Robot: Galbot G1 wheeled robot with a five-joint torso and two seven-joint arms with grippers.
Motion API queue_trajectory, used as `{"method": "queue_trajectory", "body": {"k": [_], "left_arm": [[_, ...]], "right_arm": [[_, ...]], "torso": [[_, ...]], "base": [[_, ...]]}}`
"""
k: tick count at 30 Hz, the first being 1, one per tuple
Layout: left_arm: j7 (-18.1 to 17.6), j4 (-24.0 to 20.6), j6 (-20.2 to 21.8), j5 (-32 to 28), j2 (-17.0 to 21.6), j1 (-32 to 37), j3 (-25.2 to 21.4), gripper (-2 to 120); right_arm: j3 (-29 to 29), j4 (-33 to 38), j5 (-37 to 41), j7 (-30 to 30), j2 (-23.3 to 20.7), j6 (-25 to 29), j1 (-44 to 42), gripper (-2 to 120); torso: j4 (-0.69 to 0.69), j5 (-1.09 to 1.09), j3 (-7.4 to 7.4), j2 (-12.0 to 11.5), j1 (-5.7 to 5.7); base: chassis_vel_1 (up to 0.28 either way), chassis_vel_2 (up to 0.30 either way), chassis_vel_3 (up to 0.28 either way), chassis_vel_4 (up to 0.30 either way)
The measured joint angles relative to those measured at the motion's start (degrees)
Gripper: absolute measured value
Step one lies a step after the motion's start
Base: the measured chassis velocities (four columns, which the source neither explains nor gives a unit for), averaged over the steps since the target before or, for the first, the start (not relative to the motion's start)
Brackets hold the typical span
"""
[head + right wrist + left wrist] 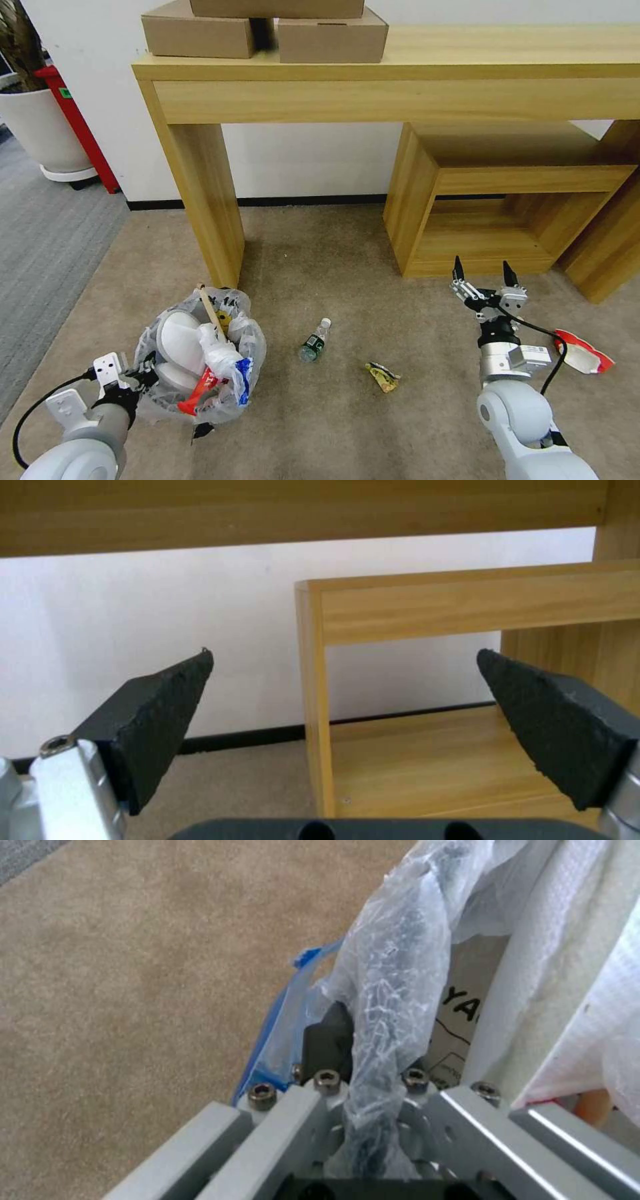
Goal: Pick up the trash bin and place the garbage on the floor into it.
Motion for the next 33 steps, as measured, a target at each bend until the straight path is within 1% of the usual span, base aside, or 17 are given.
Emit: {"method": "queue_trajectory", "body": {"k": [3,7,13,20,26,30,33], "left_arm": [[0.01,0.45,-0.1,0.0,0.05,-0.29,0.06,0],[0.17,1.6,-0.36,-0.02,0.28,-0.94,0.3,0],[0.47,2.56,-0.48,0.39,0.31,-2.32,0.92,0],[0.49,2.92,-0.86,0.66,-0.19,-3.05,1.15,0],[0.52,2.97,-1.16,0.66,-0.38,-3.27,1.11,0],[0.59,3.2,-1.34,0.67,-0.43,-3.43,1.12,0],[0.6,3.45,-1.38,0.72,-0.54,-3.74,1.18,0]], "right_arm": [[0.01,0.01,0.3,0.23,-0.3,-0.06,-0.06,100],[0.68,-0.17,1.17,0.81,-1.74,-0.25,-0.02,100],[3.8,-1.3,1.77,1.37,-2.97,0.03,0.84,100],[6.97,-2.31,2.0,3.19,-2.37,-0.53,3.25,100],[9.74,-3.25,1.8,3.41,-1.88,-0.68,4.07,100],[9.75,-3.05,1.63,3.19,-2.12,-0.62,3.31,100],[7.85,-2.08,0.93,3.06,-1.5,-0.94,2.57,100]], "torso": [[0.0,0.0,0.0,0.0,0.0],[0.0,0.0,0.0,0.0,0.0],[-0.01,0.0,0.0,0.0,0.0],[0.0,0.01,0.0,0.0,0.0],[0.0,0.01,0.0,0.0,0.0],[-0.01,0.01,0.01,0.0,0.0],[0.0,0.01,0.0,0.0,0.0]], "base": [[0.0,0.0,0.0,0.0],[0.0,0.0,0.0,0.0],[0.0,0.0,0.0,0.0],[0.0,0.0,0.0,0.0],[0.0,0.0,0.0,0.0],[0.0,0.0,0.0,0.0],[0.0,0.0,0.0,0.0]]}}
